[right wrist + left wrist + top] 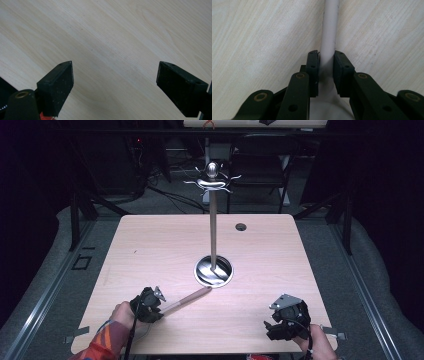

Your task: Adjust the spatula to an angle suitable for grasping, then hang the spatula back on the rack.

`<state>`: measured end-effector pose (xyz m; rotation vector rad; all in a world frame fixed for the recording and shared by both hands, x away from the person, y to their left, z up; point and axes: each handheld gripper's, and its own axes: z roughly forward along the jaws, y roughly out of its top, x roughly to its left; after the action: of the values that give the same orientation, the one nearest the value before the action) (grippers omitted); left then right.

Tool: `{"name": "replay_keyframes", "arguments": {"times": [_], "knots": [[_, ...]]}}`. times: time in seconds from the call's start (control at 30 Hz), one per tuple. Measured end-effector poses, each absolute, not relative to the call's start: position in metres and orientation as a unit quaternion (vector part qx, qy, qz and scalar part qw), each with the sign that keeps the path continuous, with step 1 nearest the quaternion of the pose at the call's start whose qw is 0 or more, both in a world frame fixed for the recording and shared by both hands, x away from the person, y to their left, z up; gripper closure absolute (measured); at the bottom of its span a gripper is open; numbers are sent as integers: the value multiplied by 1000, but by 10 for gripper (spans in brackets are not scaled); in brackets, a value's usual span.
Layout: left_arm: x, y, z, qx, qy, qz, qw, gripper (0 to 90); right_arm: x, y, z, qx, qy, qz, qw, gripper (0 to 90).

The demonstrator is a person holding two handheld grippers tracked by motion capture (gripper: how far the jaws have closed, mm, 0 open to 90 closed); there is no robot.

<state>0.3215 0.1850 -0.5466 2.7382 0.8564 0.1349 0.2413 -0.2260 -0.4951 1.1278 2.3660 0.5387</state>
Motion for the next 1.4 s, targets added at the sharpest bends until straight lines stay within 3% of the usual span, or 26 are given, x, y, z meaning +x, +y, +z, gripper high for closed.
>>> {"name": "replay_keyframes", "arguments": {"times": [0.2, 0.33, 0.43, 0.67, 0.87, 1.07, 1.4], "knots": [[323, 185, -546, 945, 297, 37, 134, 749, 244, -236, -491, 460, 833, 214, 221, 143], [326, 185, -542, 940, 306, 30, 148, 573, 244, -238, -491, 470, 828, 218, 212, 144], [328, 181, -537, 937, 310, 32, 156, 502, 244, -237, -492, 471, 829, 217, 210, 144], [335, 166, -533, 937, 309, 34, 160, 457, 245, -236, -493, 468, 834, 209, 206, 144], [343, 152, -536, 941, 304, 32, 143, 493, 245, -236, -493, 465, 837, 205, 204, 144], [349, 144, -544, 946, 298, 18, 129, 638, 245, -236, -494, 462, 840, 202, 200, 144], [351, 139, -546, 950, 292, 28, 110, 757, 244, -237, -494, 464, 840, 199, 199, 144]]}}
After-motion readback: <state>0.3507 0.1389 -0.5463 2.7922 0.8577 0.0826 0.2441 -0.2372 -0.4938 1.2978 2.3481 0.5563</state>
